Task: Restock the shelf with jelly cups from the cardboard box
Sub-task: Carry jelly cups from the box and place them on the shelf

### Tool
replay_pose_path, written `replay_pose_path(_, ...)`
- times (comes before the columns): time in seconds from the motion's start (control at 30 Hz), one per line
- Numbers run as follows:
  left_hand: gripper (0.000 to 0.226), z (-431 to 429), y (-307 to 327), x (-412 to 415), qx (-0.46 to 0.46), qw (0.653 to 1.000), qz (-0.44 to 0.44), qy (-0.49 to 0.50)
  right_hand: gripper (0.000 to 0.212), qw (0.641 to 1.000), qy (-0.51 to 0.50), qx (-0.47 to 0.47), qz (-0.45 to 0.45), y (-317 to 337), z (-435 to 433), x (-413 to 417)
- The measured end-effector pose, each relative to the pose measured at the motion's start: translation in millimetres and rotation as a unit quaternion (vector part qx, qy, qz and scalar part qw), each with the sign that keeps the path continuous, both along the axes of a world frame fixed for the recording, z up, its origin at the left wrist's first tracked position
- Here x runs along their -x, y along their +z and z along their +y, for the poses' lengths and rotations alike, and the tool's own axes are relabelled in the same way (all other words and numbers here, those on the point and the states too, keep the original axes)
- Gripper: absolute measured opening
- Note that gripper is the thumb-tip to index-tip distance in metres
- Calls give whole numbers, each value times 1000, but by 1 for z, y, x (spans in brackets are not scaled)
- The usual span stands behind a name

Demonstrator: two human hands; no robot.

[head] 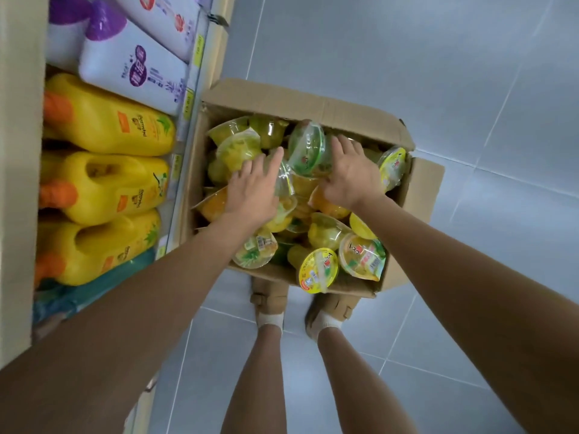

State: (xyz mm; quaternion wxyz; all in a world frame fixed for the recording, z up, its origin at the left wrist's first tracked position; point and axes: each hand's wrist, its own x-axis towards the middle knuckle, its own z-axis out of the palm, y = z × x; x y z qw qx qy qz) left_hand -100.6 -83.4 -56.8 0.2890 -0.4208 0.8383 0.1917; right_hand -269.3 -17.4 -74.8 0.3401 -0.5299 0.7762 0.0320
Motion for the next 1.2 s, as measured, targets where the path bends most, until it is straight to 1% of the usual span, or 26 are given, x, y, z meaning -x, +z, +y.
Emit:
replay_pose_path(0.07, 89, -2, -4, 0, 15, 1000, 15, 7, 74, 999, -16, 31, -22, -8, 2, -1)
replay_pose_path(0.13, 91, -3, -7, 1, 19, 1000, 14, 6, 70, 997, -37, 55, -41, -15, 1, -1)
replay_pose_path(0.3, 94, -4, -11, 3, 26, 1000, 2, 10, 70, 992, -76, 72, -65, -30, -10, 0)
replay_pose_path(0.37, 89, -6, -12, 3, 20, 1000, 6, 16, 69, 992, -78, 73, -65, -34, -9, 0)
replay_pose_path(0.47, 75, -5, -12, 3, 23, 1000, 13, 17, 69, 989, -88, 88, -76, -36, -7, 0)
replay_pose_path(0.57, 69, -3, -11, 2, 33, 999, 21, 0, 65, 988, -87, 93, -86, -35, -11, 2)
replay_pose_path(0.7, 70, -2, -7, -3, 36, 999, 25, -13, 74, 992, -44, 89, -72, -33, -18, -1)
replay_pose_path(0.8, 73, 0, -3, -5, 26, 999, 19, -11, 73, 994, -51, 80, -56, -33, -18, -4)
replay_pose_path(0.9, 71, 3, 1, -4, 2, 1000, 16, 3, 75, 994, -66, 73, -53, -30, -20, -6)
replay_pose_path(1.0, 68, 1, 3, -6, -3, 1000, 20, 4, 69, 998, -24, 59, -12, -23, -25, -5)
replay_pose_path(1.07, 67, -3, 9, -9, -12, 999, 37, 20, 66, 998, -3, 63, 3, -14, -27, -5)
replay_pose_path(1.13, 67, -6, 20, -12, -20, 996, 62, 59, 66, 997, -24, 70, -4, -2, -24, -7)
replay_pose_path(1.2, 68, -7, 36, -15, -24, 991, 81, 99, 65, 995, -71, 74, -22, 12, -17, -11)
